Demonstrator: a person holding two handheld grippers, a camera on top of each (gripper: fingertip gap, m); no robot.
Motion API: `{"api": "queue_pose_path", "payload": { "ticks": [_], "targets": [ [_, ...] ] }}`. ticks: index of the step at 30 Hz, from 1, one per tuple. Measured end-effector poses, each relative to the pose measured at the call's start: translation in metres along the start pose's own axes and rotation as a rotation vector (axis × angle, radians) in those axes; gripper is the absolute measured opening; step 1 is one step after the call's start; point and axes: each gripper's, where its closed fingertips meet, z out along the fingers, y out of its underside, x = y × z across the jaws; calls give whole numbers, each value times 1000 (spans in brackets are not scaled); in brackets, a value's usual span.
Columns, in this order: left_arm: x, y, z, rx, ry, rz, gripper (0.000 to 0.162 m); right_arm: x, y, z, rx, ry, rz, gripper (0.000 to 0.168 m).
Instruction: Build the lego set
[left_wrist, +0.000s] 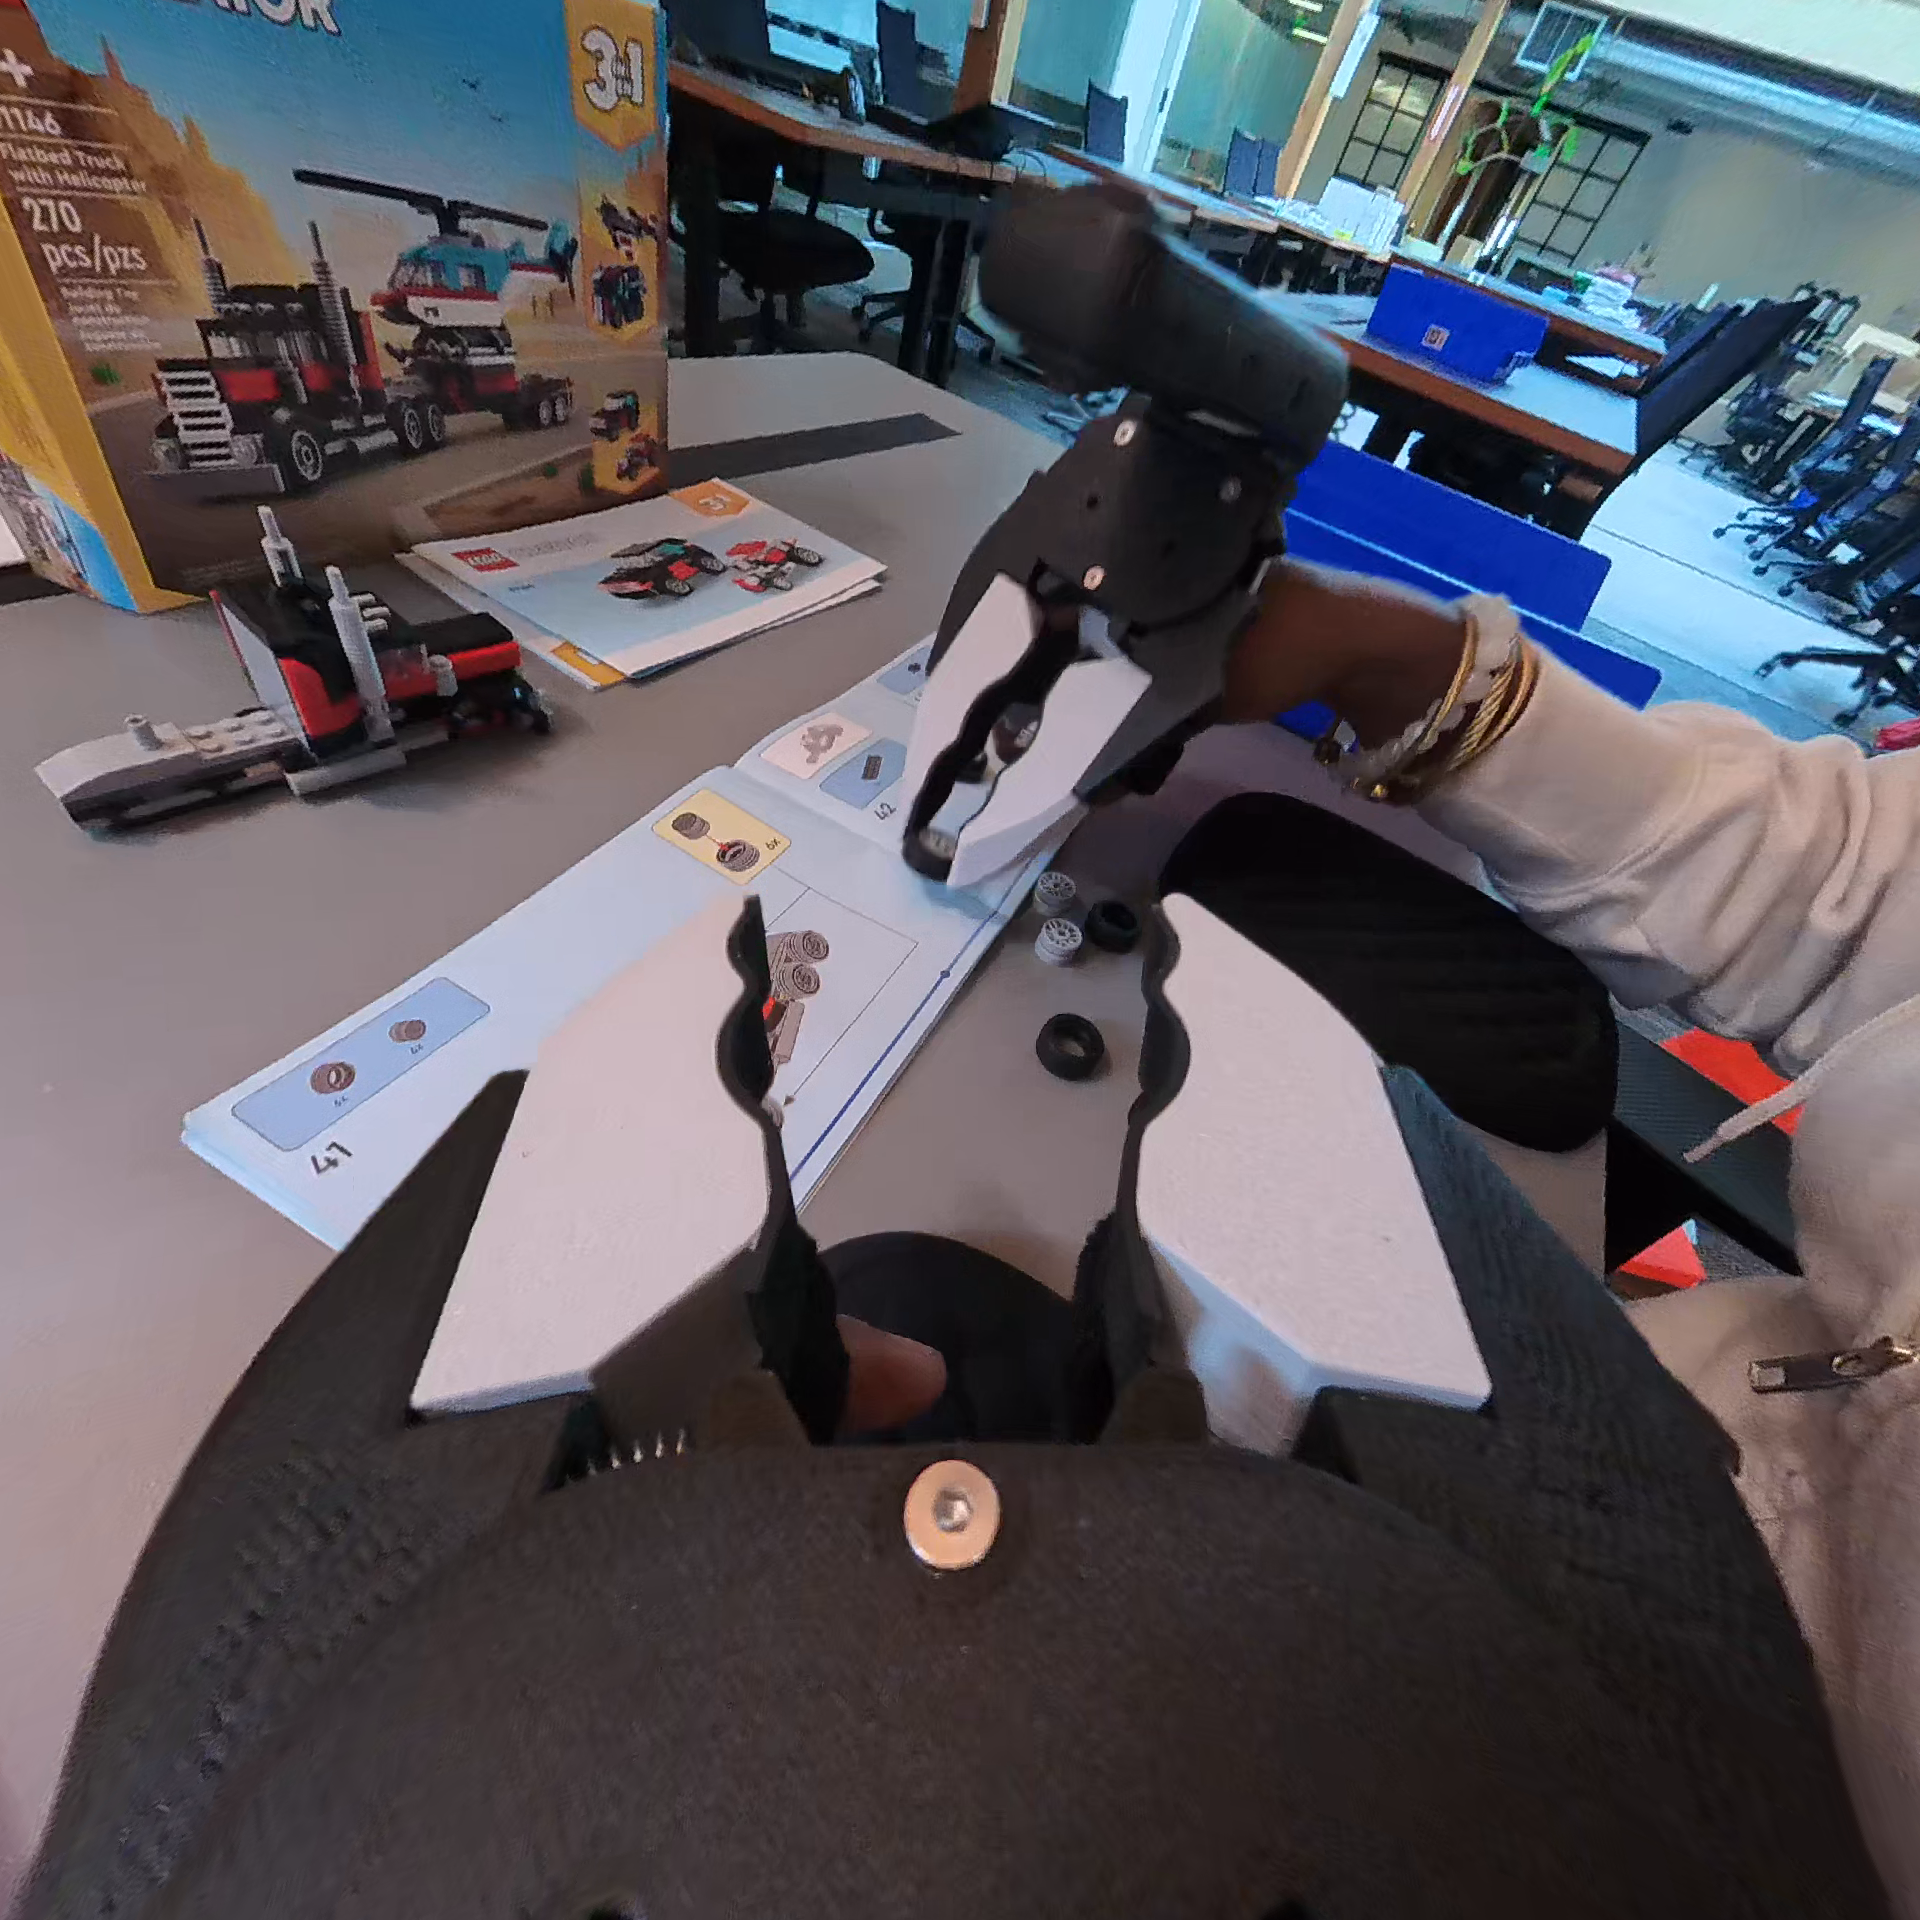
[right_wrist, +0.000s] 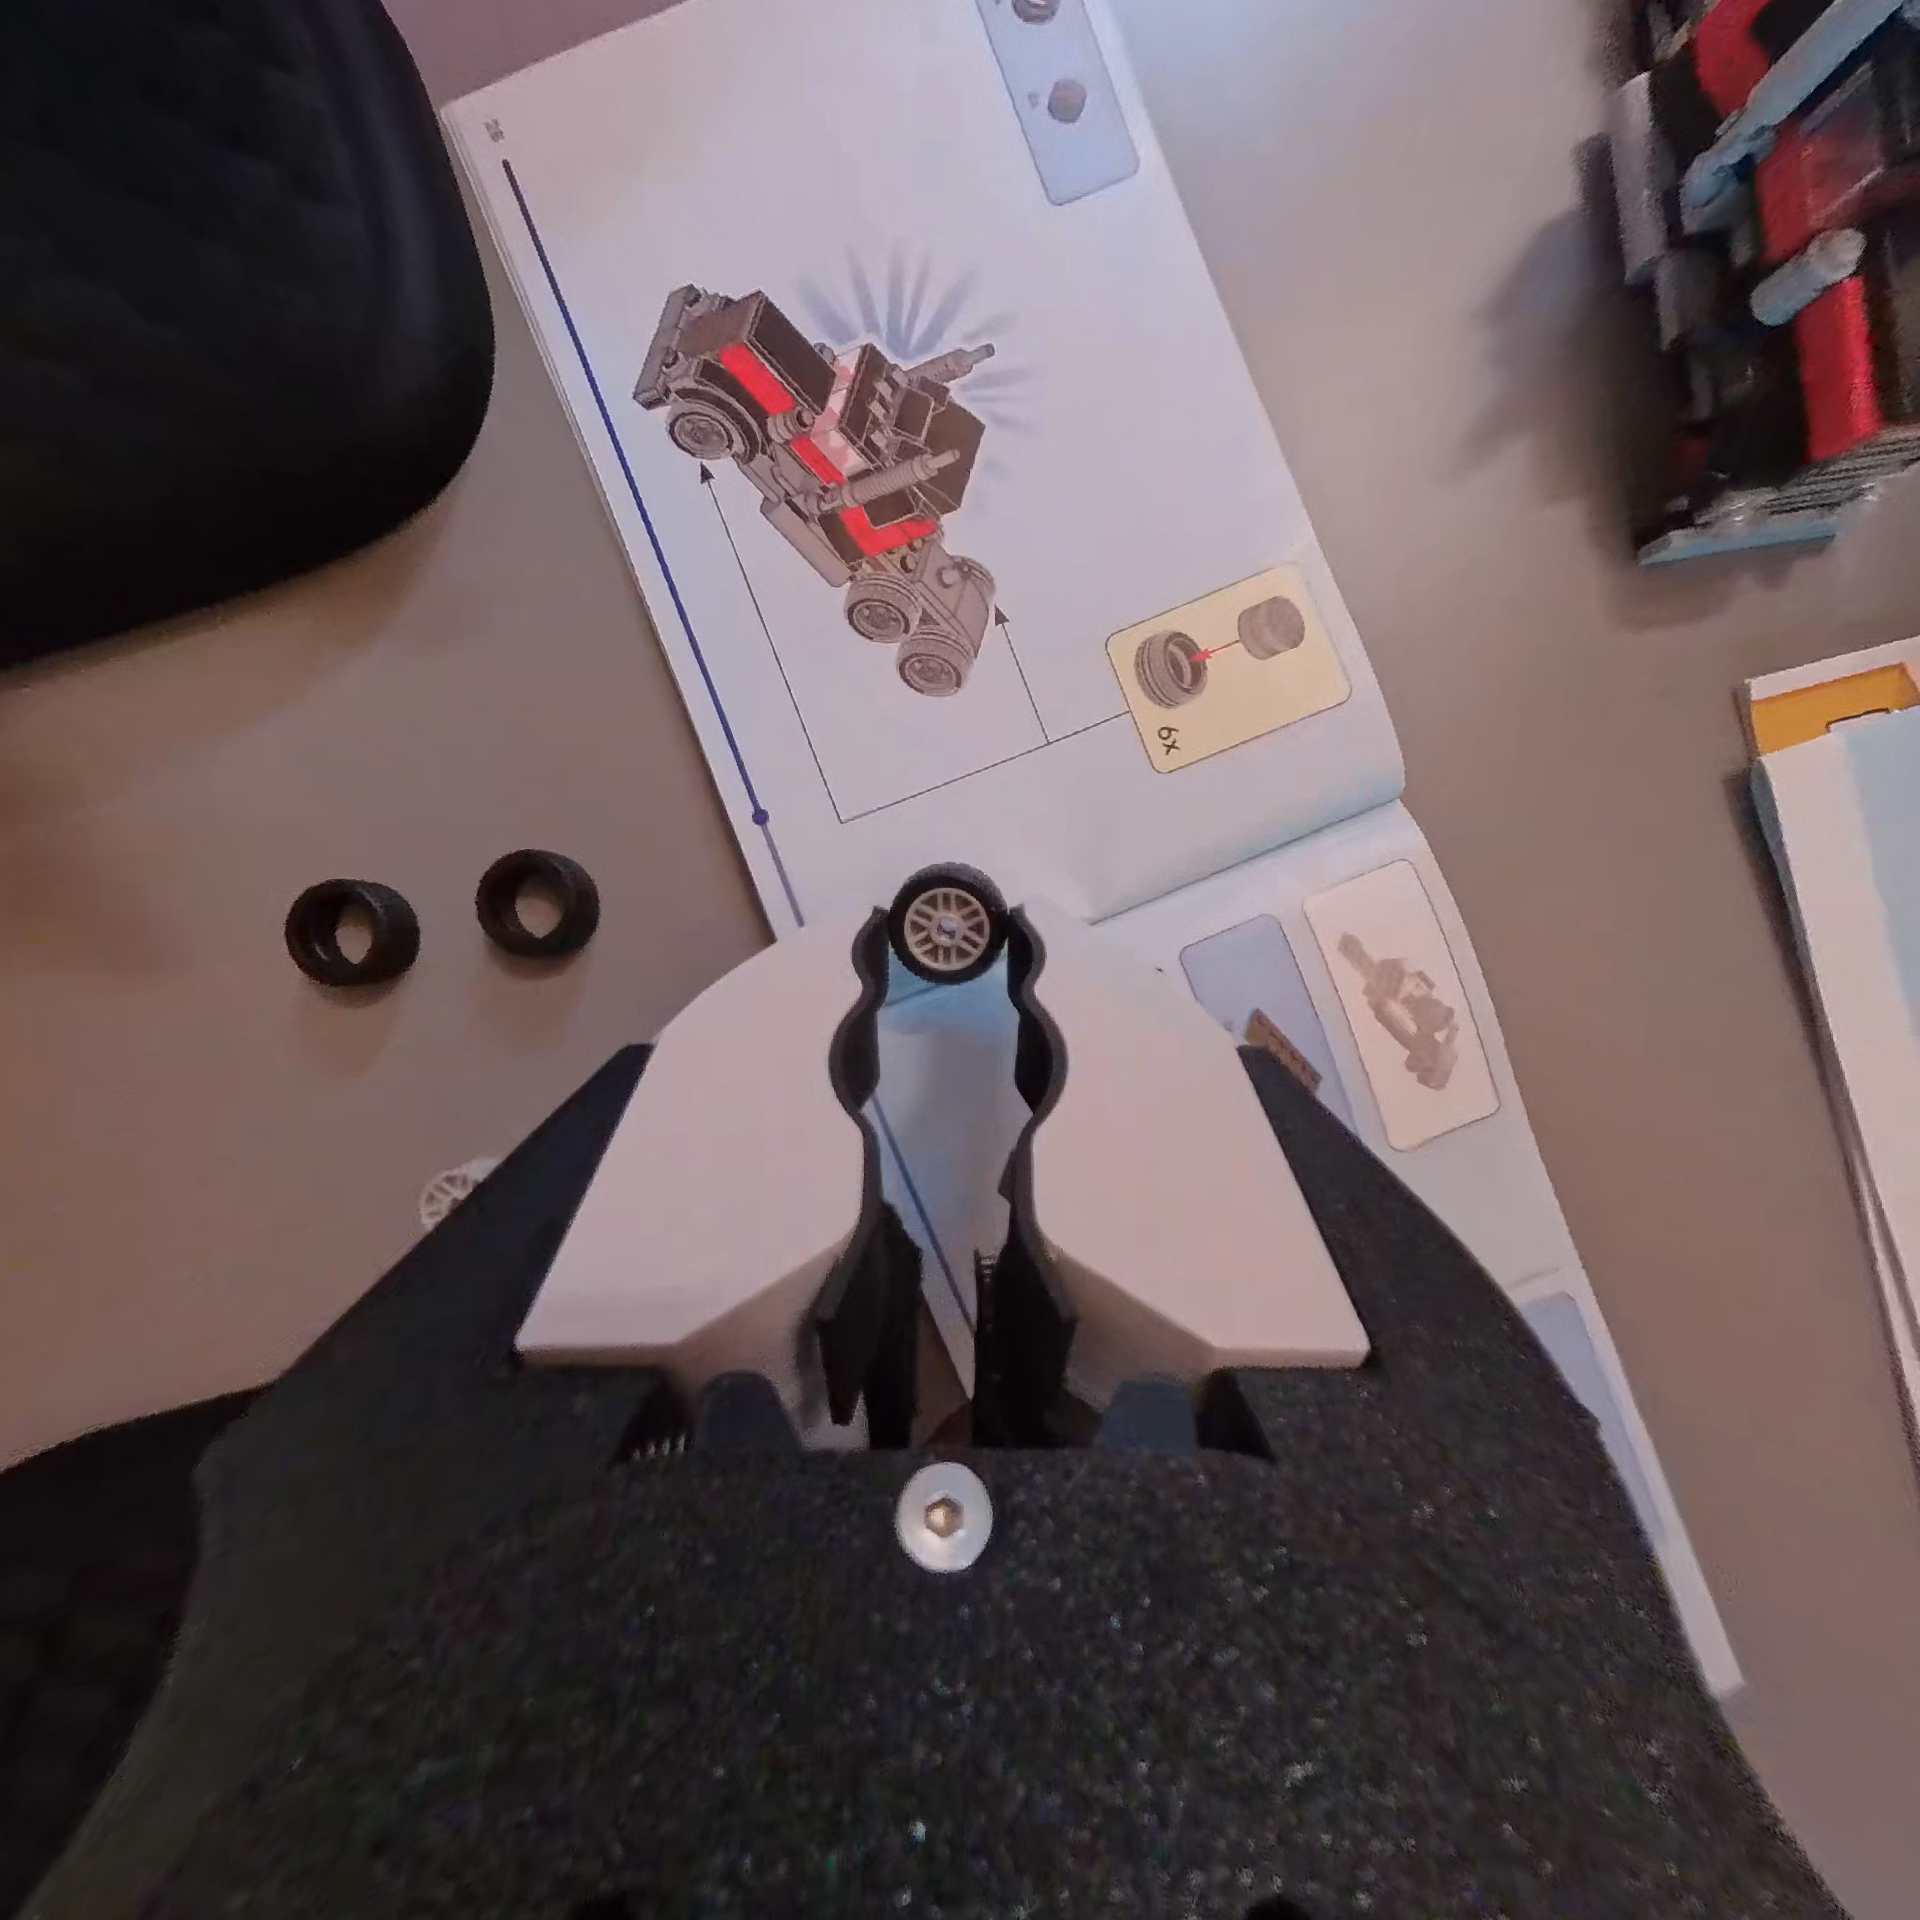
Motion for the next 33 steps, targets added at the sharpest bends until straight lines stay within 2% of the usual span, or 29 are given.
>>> {"api": "queue_pose_path", "payload": {
  "ticks": [2,6,8,12,15,18,23,26,28,31,33],
  "targets": [
    [0,2,-2,-9,-8,9,69,14,6,-23,5,51,7,22],
    [-3,0,-9,14,-45,40,67,52,47,-90,48,176,205,22],
    [-6,-3,-11,38,-57,44,65,51,64,-102,65,166,274,22],
    [-8,-5,-8,53,-49,18,63,35,86,-83,-21,135,261,22],
    [-3,-6,-4,48,-36,24,63,19,83,-59,-19,46,249,22],
    [1,-2,-1,17,-43,68,63,19,78,-46,-25,62,204,22],
    [10,3,4,-19,-11,98,62,24,71,-46,-12,85,185,39],
    [11,9,7,-52,-7,113,61,7,43,-55,105,63,76,34],
    [12,14,10,-86,3,117,59,-24,29,-52,156,-56,-29,24],
    [20,32,19,-207,58,105,55,-62,20,-40,163,-202,-145,20],
    [25,49,25,-310,81,112,54,-63,21,-29,112,-169,-198,20]
  ]
}}
